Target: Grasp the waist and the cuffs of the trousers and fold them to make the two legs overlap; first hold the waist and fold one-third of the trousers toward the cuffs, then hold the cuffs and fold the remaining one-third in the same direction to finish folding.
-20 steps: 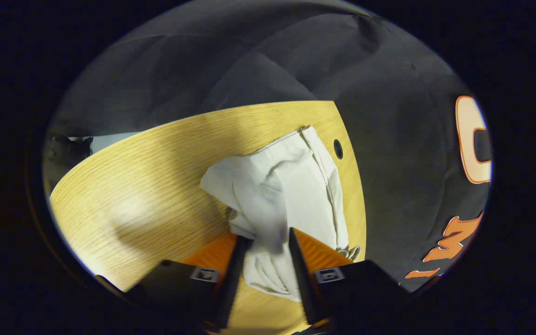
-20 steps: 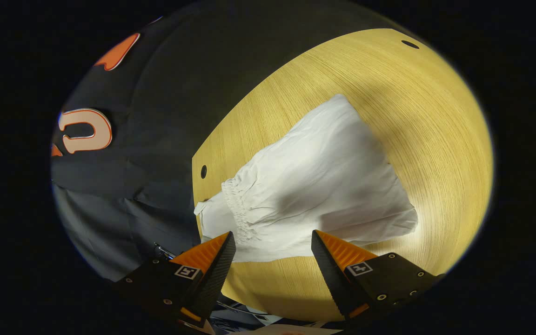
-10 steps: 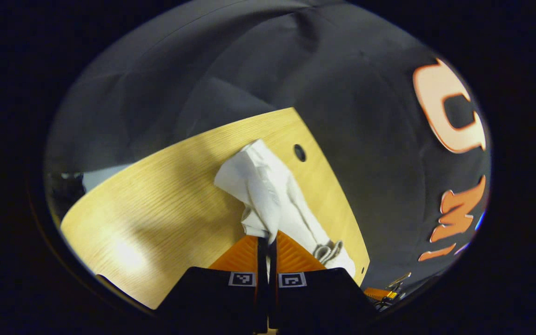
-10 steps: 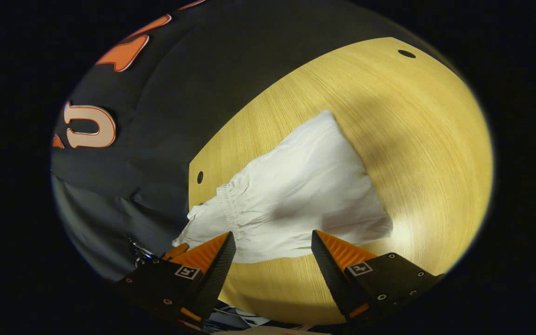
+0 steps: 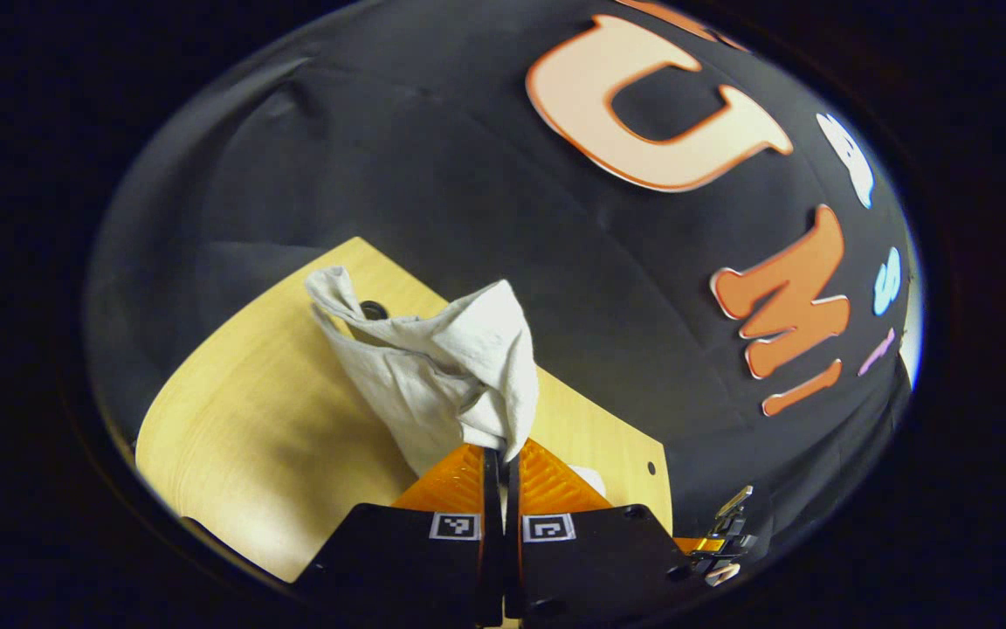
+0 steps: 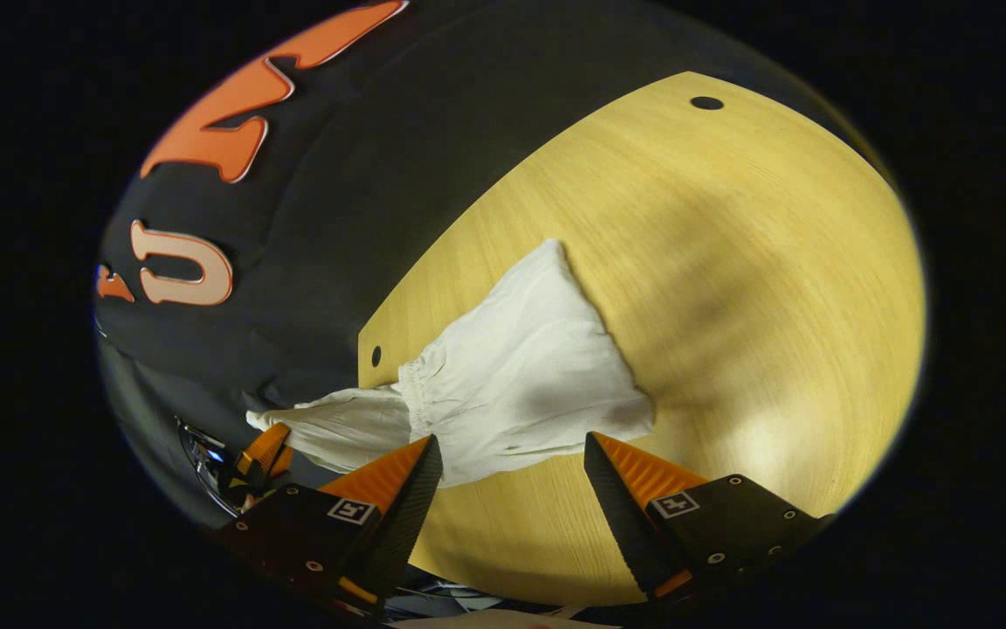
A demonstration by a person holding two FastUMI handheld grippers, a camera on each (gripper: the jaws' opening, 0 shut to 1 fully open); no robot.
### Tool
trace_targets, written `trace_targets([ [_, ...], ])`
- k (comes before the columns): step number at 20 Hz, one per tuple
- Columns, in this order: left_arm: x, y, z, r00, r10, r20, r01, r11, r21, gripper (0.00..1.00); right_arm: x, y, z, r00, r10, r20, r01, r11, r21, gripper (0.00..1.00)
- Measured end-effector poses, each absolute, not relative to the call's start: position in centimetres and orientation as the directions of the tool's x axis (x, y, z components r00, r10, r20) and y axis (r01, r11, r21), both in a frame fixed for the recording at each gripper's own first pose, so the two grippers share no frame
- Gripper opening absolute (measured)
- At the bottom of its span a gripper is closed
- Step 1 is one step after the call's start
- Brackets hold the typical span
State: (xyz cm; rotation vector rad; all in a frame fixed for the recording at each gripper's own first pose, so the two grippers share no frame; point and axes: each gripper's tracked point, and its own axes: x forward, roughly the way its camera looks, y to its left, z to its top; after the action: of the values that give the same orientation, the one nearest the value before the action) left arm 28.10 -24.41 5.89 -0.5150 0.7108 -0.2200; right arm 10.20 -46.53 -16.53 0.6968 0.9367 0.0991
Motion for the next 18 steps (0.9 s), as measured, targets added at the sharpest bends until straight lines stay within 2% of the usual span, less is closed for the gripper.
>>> trace_targets([
  [12, 27.2, -39.0, 3.7, 0.642, -0.484, -0.595, 0.142, 0.837, -0.528, 0.02, 8.4, -56.7, -17.1, 0.628, 0.354, -0.693, 0.3, 0.711, 0.636, 0.98],
  [18, 24.9, -48.0, -1.7, 0.528, -0.545, -0.651, 0.171, 0.819, -0.547, 0.04, 8.6, -58.6, -18.3, 0.608, 0.376, -0.699, 0.315, 0.694, 0.648, 0.98],
])
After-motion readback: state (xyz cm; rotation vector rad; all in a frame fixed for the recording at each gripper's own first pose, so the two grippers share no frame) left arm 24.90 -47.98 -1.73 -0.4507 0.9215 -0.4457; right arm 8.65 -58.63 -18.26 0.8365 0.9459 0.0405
